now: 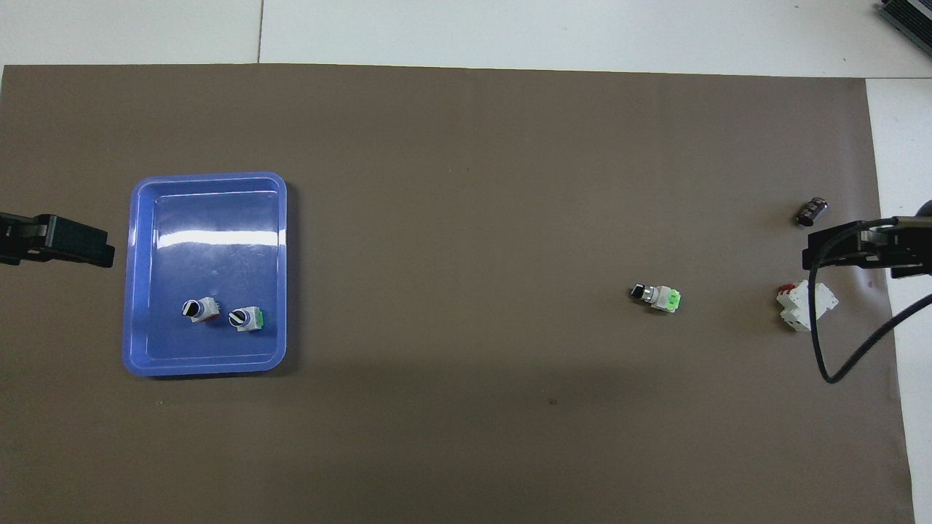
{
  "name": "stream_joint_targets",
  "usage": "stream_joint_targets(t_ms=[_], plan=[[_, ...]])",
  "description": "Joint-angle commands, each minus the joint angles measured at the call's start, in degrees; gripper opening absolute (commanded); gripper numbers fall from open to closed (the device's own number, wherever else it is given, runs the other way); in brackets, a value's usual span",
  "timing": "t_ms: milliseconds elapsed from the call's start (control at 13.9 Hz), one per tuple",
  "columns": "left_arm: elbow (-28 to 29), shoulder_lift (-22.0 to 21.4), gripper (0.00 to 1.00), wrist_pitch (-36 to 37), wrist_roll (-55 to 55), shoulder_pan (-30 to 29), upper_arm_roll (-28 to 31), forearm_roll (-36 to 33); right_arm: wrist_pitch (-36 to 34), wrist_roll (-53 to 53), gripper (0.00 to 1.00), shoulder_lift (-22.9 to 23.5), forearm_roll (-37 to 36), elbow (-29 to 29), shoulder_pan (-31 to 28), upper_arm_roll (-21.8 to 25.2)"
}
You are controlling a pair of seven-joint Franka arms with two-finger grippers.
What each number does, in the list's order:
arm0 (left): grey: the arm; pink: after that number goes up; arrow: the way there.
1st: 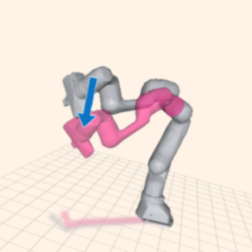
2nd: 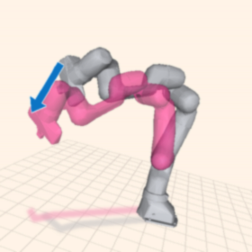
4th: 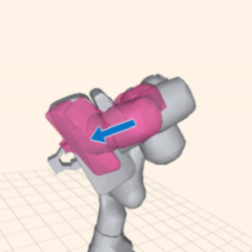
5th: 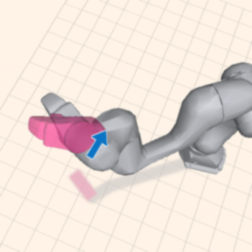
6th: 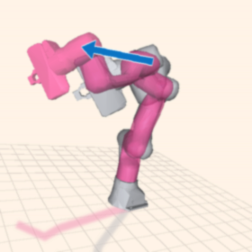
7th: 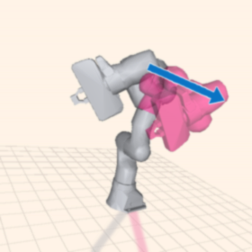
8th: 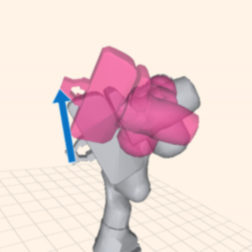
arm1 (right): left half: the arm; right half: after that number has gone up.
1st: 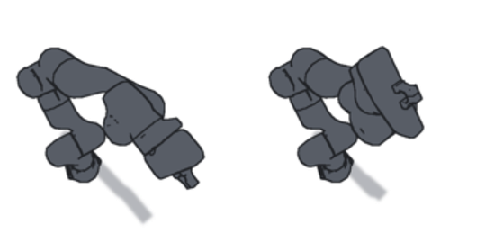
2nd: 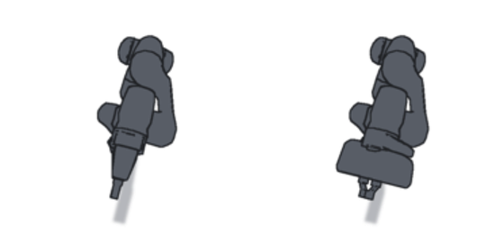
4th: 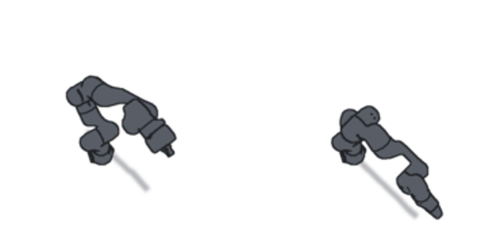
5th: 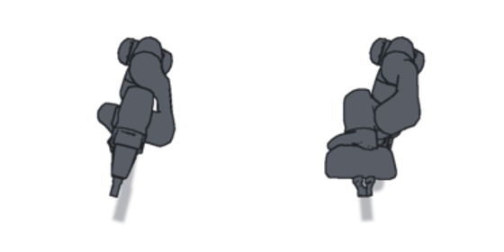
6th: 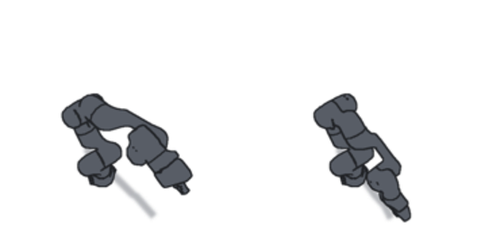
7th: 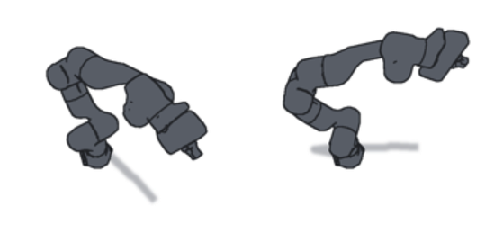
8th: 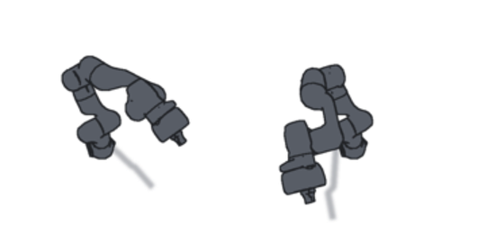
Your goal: Turn and place switch with both arms
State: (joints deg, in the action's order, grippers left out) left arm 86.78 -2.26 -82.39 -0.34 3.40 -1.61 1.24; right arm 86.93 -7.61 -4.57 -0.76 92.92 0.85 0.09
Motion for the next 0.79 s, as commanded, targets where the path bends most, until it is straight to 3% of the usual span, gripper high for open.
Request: stream_joint_targets(t_ms=[0,717], plan=[[1.7,-1.5,1.0,-0.2,-0.3,-0.2,0.0,-0.5,1.4,1.0,0.99,-1.2,-0.4,1.7,-0.9,-0.4],[1.8,-1.5,1.0,-0.1,-0.3,-0.2,0.0,-0.5,2.2,2.1,0.99,-1.8,-0.3,2.0,-1.0,-0.4]])
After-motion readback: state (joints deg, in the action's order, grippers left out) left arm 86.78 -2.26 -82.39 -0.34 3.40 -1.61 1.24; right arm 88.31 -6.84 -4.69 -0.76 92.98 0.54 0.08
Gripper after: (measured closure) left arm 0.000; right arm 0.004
